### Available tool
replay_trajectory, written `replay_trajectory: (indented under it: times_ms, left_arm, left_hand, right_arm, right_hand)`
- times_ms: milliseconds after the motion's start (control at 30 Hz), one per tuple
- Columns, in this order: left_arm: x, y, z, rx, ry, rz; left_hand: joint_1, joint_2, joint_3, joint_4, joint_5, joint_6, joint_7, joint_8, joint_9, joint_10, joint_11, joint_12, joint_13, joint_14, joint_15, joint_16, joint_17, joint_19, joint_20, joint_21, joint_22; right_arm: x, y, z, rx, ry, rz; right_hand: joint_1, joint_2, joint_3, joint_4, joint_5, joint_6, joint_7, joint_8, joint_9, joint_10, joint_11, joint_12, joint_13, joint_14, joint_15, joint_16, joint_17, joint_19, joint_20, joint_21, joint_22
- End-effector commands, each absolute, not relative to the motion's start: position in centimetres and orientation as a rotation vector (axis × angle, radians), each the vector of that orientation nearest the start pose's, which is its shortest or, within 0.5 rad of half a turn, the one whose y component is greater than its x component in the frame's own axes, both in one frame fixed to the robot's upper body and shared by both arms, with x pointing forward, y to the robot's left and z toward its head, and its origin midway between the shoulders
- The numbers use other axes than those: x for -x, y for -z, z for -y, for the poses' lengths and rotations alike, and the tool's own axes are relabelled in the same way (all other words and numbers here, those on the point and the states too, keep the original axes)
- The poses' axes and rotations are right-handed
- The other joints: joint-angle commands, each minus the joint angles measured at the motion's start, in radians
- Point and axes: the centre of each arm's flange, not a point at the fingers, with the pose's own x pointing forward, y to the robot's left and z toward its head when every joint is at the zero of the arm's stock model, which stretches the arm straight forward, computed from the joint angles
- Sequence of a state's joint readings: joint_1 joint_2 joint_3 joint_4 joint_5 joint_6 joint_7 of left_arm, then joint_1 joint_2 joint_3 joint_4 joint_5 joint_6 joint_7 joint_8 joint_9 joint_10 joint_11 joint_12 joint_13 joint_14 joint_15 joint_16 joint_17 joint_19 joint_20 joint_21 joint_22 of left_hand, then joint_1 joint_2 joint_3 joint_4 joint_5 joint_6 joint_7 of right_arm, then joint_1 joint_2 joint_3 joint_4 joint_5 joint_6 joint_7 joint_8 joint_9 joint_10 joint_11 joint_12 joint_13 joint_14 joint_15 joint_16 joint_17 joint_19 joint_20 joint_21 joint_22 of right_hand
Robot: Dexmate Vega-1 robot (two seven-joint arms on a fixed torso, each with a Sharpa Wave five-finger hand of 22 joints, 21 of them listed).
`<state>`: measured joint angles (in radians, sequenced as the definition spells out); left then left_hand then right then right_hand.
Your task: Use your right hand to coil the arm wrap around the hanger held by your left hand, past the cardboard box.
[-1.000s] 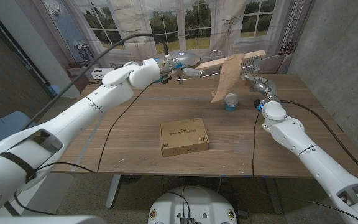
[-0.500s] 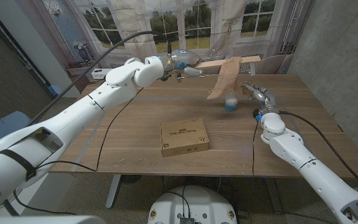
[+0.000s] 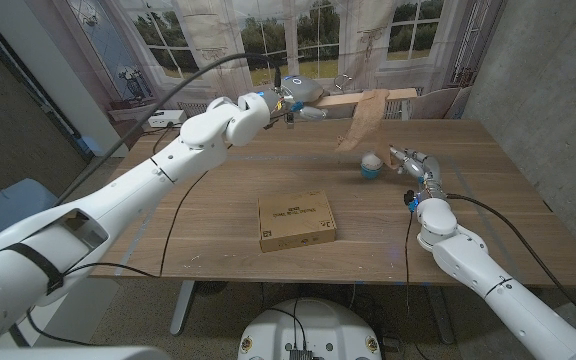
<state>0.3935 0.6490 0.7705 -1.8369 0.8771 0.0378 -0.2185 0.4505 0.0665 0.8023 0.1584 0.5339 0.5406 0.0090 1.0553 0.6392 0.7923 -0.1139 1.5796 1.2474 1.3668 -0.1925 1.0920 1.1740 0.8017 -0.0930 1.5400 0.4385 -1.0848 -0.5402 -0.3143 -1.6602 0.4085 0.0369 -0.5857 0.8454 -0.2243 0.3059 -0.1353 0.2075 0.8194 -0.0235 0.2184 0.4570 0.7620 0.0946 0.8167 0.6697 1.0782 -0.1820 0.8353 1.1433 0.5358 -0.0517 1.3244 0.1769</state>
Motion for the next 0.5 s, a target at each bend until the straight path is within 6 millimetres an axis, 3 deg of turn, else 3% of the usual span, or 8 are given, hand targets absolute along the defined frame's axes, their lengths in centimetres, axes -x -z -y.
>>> replay_trajectory:
  times_ms: [33, 500]
  left_arm:
    - [-54.0, -16.9, -6.7, -1.84, -0.033, 1.074]
    - [-53.8, -16.9, -6.3, -1.849, -0.047, 1.087]
  left_hand:
    - [-0.001, 0.012, 0.007, 0.001, -0.001, -0.002, 0.001, 0.007, 0.002, 0.011, -0.003, 0.003, 0.003, 0.0, -0.002, 0.001, -0.004, 0.001, -0.046, 0.009, 0.002]
    - [-0.002, 0.013, 0.006, 0.002, -0.002, -0.002, 0.002, 0.012, -0.004, 0.012, -0.001, 0.004, 0.003, 0.002, -0.005, 0.007, 0.003, 0.003, -0.046, 0.009, 0.003]
  right_arm:
    - [-57.3, 10.6, 30.0, 0.054, 0.327, 0.477]
    - [-56.1, 13.6, 30.2, 0.051, 0.371, 0.425]
  right_hand:
    - [0.395, 0.392, 0.001, 0.004, 0.005, 0.226, 0.063, 0.004, 0.004, 0.167, -0.118, 0.0, 0.005, -0.001, -0.031, 0.004, 0.005, -0.007, -0.017, 0.006, 0.0]
    - [0.397, 0.39, -0.001, 0.003, 0.005, 0.229, 0.065, 0.003, 0.005, 0.167, -0.116, -0.004, 0.006, -0.006, -0.032, 0.001, 0.001, -0.008, -0.016, 0.008, 0.0]
